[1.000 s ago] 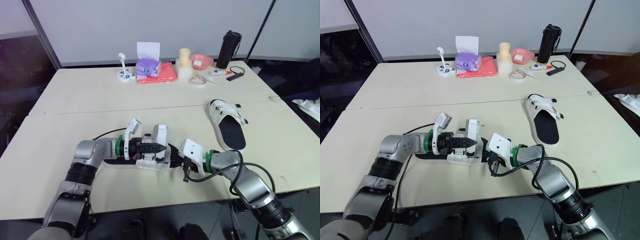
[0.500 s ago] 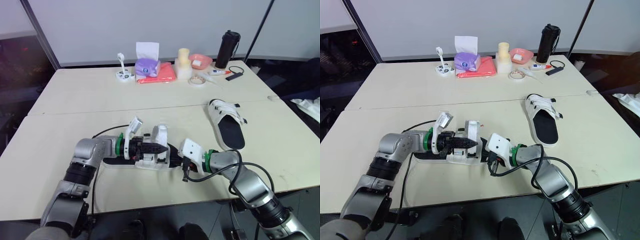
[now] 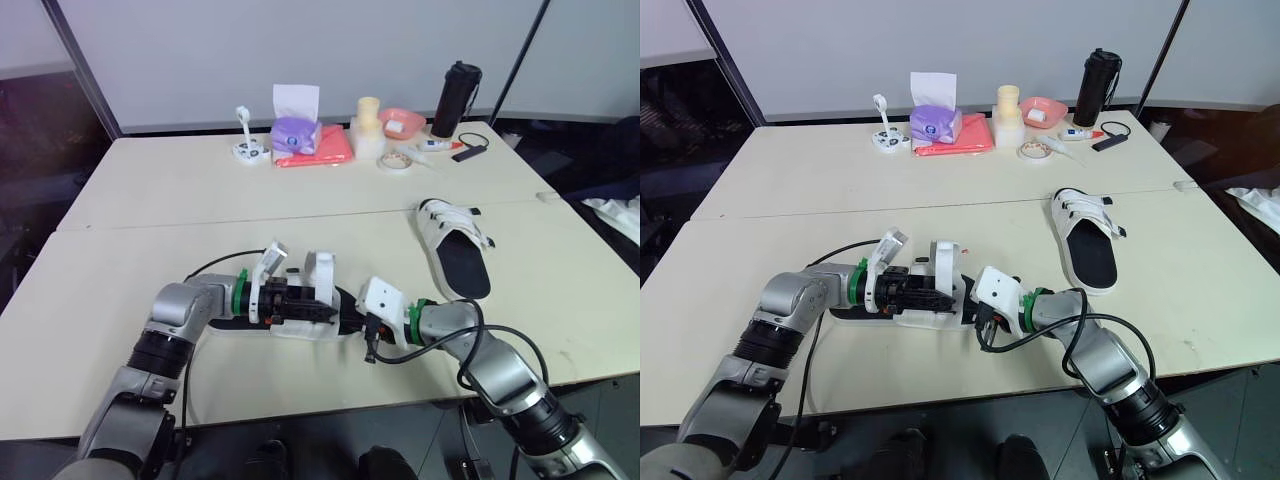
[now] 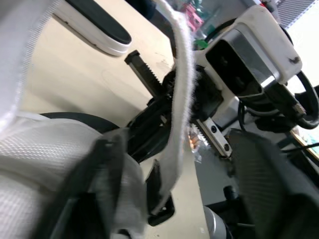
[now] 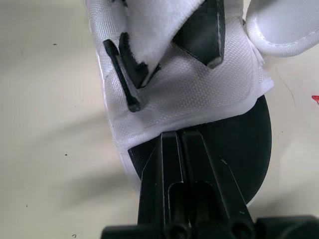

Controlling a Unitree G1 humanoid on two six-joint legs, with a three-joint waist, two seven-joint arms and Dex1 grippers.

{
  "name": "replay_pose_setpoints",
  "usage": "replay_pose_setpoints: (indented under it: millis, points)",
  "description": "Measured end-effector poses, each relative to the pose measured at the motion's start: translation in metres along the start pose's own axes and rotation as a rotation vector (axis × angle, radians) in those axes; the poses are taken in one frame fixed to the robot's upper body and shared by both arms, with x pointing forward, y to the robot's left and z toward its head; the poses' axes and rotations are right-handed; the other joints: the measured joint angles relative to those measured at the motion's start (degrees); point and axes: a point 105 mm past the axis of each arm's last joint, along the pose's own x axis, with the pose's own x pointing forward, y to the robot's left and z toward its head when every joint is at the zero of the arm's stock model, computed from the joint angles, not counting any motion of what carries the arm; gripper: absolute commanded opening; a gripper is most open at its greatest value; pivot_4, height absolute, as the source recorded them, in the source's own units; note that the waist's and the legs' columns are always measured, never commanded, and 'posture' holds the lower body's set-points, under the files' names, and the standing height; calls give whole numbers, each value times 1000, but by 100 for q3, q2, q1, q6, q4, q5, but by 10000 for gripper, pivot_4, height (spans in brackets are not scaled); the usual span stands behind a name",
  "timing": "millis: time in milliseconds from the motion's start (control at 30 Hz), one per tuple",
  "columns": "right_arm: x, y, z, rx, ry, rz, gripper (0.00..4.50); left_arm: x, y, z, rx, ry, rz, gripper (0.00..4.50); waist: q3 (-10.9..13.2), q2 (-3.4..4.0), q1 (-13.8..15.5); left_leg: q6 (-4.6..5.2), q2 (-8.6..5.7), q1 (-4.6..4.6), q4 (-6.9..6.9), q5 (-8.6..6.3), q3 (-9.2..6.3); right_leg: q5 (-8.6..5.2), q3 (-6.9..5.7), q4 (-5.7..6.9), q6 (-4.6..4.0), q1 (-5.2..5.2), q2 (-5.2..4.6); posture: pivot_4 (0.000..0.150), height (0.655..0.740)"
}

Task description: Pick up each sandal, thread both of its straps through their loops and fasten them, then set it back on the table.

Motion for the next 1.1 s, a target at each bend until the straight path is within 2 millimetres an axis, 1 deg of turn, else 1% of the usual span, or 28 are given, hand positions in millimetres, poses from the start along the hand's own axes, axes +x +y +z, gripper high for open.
replay_pose_setpoints:
  millis: [300,567,667,733,767,800,833,933,1100]
  points:
    - [1,0,0,-5,-1,1,0,-3,3,15,-46,-74,12,31030,0,0,-6,0,0,0,0,0,-1,1,-1,0,1,-1,3,1500,7400]
    - [1,-1,0,-6,0,1,0,-3,3,18,-58,-89,14,31030,0,0,-8,0,0,0,0,0,-1,2,0,0,1,-1,4,1500,7400]
    - [1,-1,0,-7,0,1,0,-3,3,19,-57,-89,13,23274,0,0,-8,0,0,0,0,0,0,2,0,0,1,-1,4,1500,7400]
    - [1,-1,0,-7,0,1,0,-3,3,19,-57,-89,12,13573,0,0,-9,0,0,0,0,0,0,2,0,0,1,-1,4,1500,7400]
    - [1,-1,0,-8,0,1,0,-3,2,19,-59,-89,11,9627,0,0,-9,0,0,0,0,0,0,2,0,0,1,-1,4,1500,7400]
    - [1,-1,0,-9,0,1,0,-2,2,19,-61,-90,9,3775,0,0,-9,0,0,0,0,0,0,2,0,0,1,-1,4,1500,7400]
    - [1,-1,0,-10,0,1,0,-2,2,20,-66,-89,6,426,0,0,-9,0,0,0,0,0,0,2,0,0,1,-1,4,1500,7400]
    - [1,-1,0,-11,-1,1,0,-2,1,21,-70,-87,0,426,0,0,-11,0,0,0,0,0,0,2,0,0,1,-2,4,1500,7400]
    - [1,-1,0,-12,-1,1,0,-9,1,23,-60,-75,16,426,1,-1,-10,0,0,0,0,0,0,2,0,0,1,-2,5,1500,7400]
